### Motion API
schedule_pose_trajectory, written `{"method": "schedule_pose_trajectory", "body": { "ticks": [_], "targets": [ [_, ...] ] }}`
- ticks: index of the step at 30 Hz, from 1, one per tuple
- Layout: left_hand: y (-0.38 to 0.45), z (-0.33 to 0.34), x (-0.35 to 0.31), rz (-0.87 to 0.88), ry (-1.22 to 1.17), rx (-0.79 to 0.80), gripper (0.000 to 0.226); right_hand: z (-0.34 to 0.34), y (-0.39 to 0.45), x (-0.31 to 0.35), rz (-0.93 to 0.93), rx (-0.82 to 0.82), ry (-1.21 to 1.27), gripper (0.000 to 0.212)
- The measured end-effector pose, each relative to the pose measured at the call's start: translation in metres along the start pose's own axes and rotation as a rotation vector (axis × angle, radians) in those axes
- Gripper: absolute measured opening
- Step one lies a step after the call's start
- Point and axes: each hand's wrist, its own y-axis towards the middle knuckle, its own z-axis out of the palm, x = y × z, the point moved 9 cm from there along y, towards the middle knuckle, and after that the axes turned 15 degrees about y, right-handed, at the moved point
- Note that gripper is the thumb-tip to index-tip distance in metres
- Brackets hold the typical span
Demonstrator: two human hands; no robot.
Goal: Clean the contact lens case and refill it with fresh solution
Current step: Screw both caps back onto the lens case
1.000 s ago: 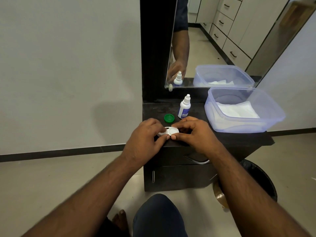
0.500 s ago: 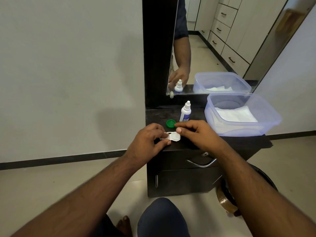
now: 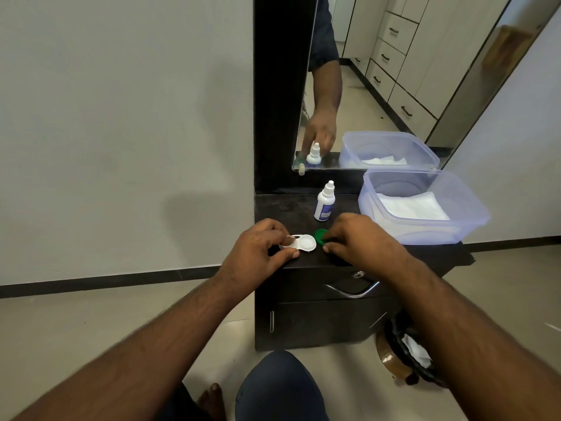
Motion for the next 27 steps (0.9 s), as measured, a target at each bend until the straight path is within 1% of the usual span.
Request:
{"method": "schedule_pose_trajectory", "body": {
  "ticks": [3,5,8,9,10,12,13,15,19,21,24,27],
  "targets": [
    [0.0,-0.001,0.0,-0.014,-0.01,-0.005,0.022,-0.004,-0.008,-0.008,0.075,-0.002,0.044,0.021],
    [0.0,-0.001,0.001,-0.02,-0.017,-0.005,0.022,-0.009,-0.01,-0.007,0.072,-0.021,0.085,0.019],
    [0.0,-0.002,0.001,-0.012,-0.028,-0.009,0.021,-0.021,-0.013,-0.001,0.003,-0.129,0.182,0.042],
    [0.0,-0.002,0.001,-0.01,-0.028,-0.012,0.02,-0.024,-0.014,-0.001,-0.013,-0.179,0.256,0.044],
    [0.0,-0.002,0.001,-0.009,-0.026,-0.015,0.02,-0.025,-0.016,-0.002,-0.01,-0.219,0.379,0.04],
    [0.0,-0.003,0.001,0.001,-0.024,-0.024,0.02,-0.018,-0.019,-0.007,0.003,-0.26,0.705,0.028],
    [0.0,-0.004,0.001,0.01,-0.031,-0.032,0.019,-0.014,-0.02,-0.008,-0.008,-0.279,0.838,0.026],
    [-0.001,-0.006,0.0,0.017,-0.053,-0.05,0.018,-0.005,-0.02,-0.013,-0.034,-0.304,0.972,0.024],
    [-0.001,-0.007,0.001,0.02,-0.064,-0.064,0.019,0.009,-0.011,-0.019,-0.047,-0.262,1.018,0.024],
    [0.0,-0.007,0.001,0.024,-0.066,-0.07,0.019,0.011,-0.006,-0.018,-0.071,-0.242,0.973,0.028],
    [0.0,-0.005,0.001,0.028,-0.07,-0.071,0.02,0.014,0.001,-0.017,-0.096,-0.19,0.871,0.04],
    [0.0,-0.004,0.003,0.005,-0.059,-0.061,0.019,0.02,0.004,-0.022,-0.075,-0.155,0.824,0.037]
  ]
}}
